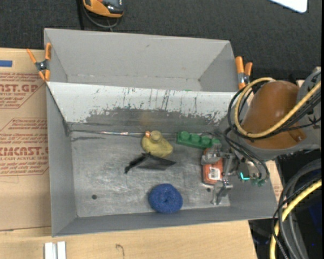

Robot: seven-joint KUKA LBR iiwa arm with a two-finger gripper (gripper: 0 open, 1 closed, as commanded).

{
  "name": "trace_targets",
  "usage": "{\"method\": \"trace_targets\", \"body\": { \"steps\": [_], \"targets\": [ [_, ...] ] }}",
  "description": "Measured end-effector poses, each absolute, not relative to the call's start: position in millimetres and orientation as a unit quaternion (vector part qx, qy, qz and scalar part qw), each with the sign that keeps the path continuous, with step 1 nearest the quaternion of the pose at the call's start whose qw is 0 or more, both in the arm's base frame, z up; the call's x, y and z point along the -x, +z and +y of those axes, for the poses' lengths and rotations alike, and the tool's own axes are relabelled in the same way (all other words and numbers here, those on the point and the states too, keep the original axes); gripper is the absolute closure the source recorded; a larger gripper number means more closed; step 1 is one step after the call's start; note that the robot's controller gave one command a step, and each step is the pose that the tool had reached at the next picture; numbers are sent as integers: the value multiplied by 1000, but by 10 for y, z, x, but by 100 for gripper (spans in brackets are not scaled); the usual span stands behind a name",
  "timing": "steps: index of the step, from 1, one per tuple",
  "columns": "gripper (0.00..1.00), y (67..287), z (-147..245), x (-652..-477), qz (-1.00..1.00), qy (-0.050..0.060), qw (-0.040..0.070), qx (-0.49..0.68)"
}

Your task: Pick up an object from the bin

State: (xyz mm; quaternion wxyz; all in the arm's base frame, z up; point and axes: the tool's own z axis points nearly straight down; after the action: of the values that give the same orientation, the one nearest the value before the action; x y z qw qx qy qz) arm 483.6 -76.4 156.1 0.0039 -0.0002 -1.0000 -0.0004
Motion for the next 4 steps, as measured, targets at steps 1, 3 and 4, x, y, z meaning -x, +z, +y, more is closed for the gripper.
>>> {"method": "trace_targets", "body": {
  "steps": [1,3,4],
  "targets": [
    [0,1581,-763,-4843,-1000,0,2,0],
    [0,1371,-798,-5051,-1000,-2,1,-17],
    [0,1042,-1166,-5014,-1000,2,-5,-24]
  ]
}}
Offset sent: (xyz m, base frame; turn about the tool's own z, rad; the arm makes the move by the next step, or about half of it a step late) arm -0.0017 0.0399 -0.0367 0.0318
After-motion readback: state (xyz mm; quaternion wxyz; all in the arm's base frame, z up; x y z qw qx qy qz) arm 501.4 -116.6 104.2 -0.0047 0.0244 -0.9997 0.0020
